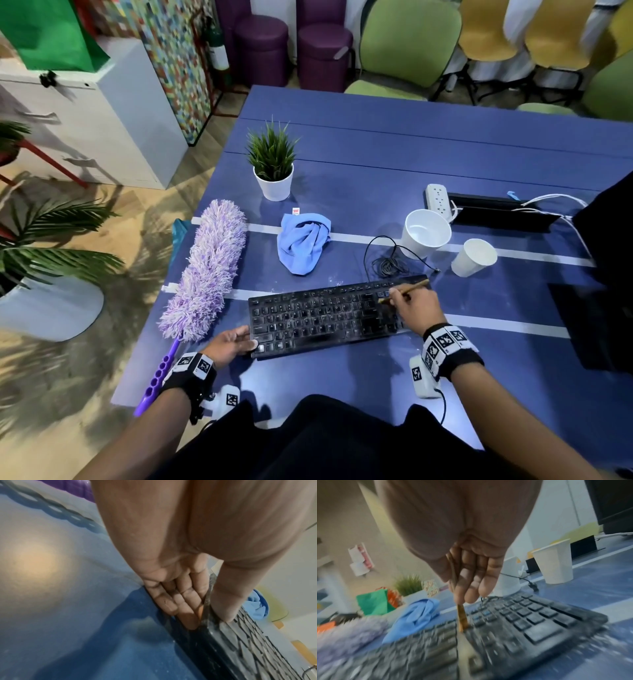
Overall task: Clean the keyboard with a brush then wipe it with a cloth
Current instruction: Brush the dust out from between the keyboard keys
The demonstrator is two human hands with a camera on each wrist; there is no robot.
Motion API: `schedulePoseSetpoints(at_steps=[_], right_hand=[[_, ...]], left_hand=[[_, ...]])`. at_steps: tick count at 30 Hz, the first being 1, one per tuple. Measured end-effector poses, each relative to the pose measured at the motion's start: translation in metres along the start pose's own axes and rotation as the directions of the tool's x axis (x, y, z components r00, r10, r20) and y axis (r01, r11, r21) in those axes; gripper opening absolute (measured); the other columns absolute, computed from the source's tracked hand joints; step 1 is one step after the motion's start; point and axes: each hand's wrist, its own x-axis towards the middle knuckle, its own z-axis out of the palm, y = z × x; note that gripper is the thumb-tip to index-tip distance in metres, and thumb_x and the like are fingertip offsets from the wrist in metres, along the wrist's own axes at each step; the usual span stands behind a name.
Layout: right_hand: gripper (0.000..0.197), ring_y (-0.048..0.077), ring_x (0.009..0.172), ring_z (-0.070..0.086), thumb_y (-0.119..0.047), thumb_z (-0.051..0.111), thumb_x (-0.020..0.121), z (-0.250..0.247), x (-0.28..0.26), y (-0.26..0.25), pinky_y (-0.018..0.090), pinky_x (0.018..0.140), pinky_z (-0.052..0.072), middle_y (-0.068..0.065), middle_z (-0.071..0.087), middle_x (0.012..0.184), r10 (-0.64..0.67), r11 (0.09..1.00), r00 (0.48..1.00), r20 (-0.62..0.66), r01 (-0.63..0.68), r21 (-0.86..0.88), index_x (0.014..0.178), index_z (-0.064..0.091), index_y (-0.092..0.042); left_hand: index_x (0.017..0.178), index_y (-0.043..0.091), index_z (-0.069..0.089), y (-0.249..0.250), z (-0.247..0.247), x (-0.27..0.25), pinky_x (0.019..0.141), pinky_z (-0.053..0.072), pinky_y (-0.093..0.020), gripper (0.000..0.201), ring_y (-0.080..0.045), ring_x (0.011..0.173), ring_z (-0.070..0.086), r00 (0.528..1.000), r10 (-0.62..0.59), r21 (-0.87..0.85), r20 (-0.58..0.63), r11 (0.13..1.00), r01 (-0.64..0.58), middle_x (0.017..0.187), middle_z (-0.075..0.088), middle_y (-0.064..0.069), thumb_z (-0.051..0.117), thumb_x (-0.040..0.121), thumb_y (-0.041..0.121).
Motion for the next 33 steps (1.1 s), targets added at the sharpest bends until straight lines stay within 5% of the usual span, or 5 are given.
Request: schedulePoseSetpoints(at_steps=[8,14,18,25,33], right_hand=[[0.025,0.015,0.079,0.067,-0.038,0.056,0.092,-0.002,-0.01,0.01,0.029,0.083,0.052,-0.002,0.074,0.078,-0.03,0.998,0.996,0.079,0.026,0.053,0.08,0.074,-0.026],[0.032,-0.002,0.061,0.06,-0.025,0.056,0.092,-0.009,-0.007,0.004,0.003,0.059,0.04,-0.009,0.069,0.06,0.003,0.998,0.982,0.191,-0.014,0.057,0.063,0.068,-0.023],[0.026,-0.001,0.063,0.062,-0.027,0.058,0.091,-0.008,-0.01,0.013,0.012,0.061,0.043,-0.008,0.07,0.066,-0.028,0.999,0.982,0.186,0.019,0.051,0.07,0.072,-0.021],[0.021,0.012,0.066,0.063,-0.032,0.06,0.091,-0.003,-0.02,0.023,0.02,0.069,0.047,-0.002,0.072,0.067,-0.044,0.997,0.999,0.001,0.044,0.068,0.075,0.073,-0.026],[0.022,0.025,0.078,0.066,-0.026,0.057,0.092,-0.006,-0.027,0.026,0.025,0.069,0.045,0.005,0.069,0.065,0.024,0.999,1.0,-0.005,-0.024,0.026,0.082,0.075,-0.019]], left_hand=[[0.142,0.009,0.035,-0.013,-0.015,0.006,0.115,0.022,-0.037,0.067,-0.015,0.134,0.035,1.0,0.013,0.048,0.014,0.999,-0.014,0.135,0.041,0.007,0.065,0.084,0.021],[0.129,0.025,0.052,-0.016,-0.016,0.006,0.11,0.034,-0.028,0.05,-0.01,0.119,0.055,0.998,0.046,0.081,0.042,0.995,-0.049,0.111,0.067,0.021,0.067,0.082,0.026],[0.13,0.025,0.049,-0.013,-0.012,0.004,0.094,0.036,-0.009,0.044,-0.006,0.119,0.05,0.999,0.041,0.106,-0.001,0.994,-0.041,0.113,0.061,0.026,0.061,0.09,0.012],[0.137,0.012,0.044,-0.014,-0.011,0.005,0.096,0.038,-0.013,0.047,-0.012,0.123,0.048,0.999,0.04,0.069,0.006,0.997,-0.04,0.13,0.055,0.002,0.055,0.091,0.004],[0.136,0.015,0.044,-0.023,-0.013,0.013,0.106,0.026,-0.024,0.048,-0.012,0.126,0.044,0.998,0.061,0.061,-0.014,0.996,-0.06,0.13,0.049,0.009,0.057,0.091,0.006]])
